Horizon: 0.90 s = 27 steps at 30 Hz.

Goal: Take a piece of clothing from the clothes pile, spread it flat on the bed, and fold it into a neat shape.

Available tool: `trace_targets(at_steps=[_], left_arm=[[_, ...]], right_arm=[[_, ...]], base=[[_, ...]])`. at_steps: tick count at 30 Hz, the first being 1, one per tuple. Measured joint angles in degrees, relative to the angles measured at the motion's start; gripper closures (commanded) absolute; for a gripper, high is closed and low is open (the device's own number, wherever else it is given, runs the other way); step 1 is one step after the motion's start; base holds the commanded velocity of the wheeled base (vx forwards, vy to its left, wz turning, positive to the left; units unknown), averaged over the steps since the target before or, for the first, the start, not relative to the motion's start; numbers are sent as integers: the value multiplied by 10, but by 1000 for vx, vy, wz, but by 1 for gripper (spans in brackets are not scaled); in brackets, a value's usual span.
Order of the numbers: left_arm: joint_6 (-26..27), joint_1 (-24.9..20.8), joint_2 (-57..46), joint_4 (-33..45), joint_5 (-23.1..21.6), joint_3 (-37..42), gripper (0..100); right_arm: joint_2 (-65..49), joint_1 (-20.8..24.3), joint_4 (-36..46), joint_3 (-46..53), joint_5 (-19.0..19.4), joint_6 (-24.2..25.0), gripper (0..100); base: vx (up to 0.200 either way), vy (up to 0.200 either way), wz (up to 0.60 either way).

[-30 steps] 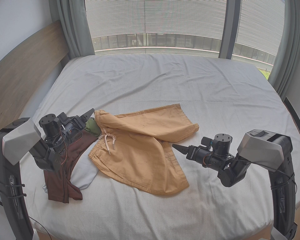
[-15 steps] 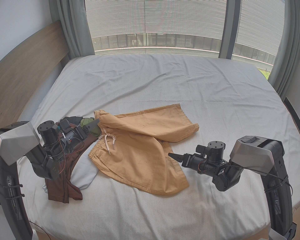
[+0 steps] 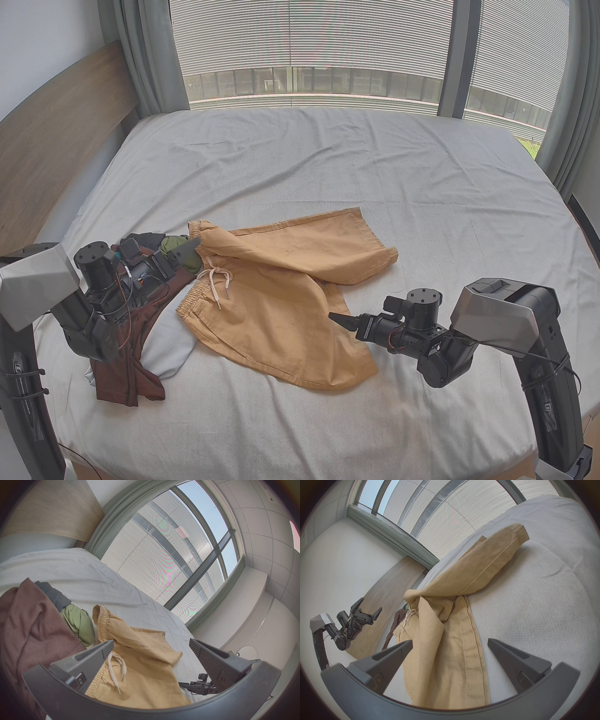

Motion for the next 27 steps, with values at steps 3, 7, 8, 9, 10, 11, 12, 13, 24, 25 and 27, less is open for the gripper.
trace_targets(at_steps=[3,7,8,9,10,11,12,13,24,25,27], left_arm=[[0,-2,0,-1,0,0,0],[-1,-2,1,-1,0,1,0],[-1,-2,1,-1,0,1,0],[-1,-2,1,-2,0,1,0],[-1,-2,1,-2,0,1,0],[-1,-2,1,-3,0,1,0],[-1,-3,2,-3,0,1,0],[-1,-3,2,-3,0,1,0],[-1,-9,14,-21,0,2,0],[-1,-10,16,-24,1,2,0],[-1,-12,19,-27,2,2,0]], right_arm=[[4,3,0,-3,0,0,0],[10,5,-2,-10,0,2,100],[12,6,-3,-11,0,2,100],[14,6,-3,-12,0,3,100],[15,6,-4,-13,0,3,100],[16,6,-4,-13,0,4,100],[17,6,-5,-14,0,4,100],[17,6,-6,-14,0,4,100],[17,-1,-30,9,-3,5,100],[16,-3,-34,16,-5,5,100],[14,-6,-42,28,-11,5,100]], base=[[0,0,0],[0,0,0],[0,0,0],[0,0,0],[0,0,0],[0,0,0],[0,0,0],[0,0,0],[0,0,0],[0,0,0],[0,0,0]])
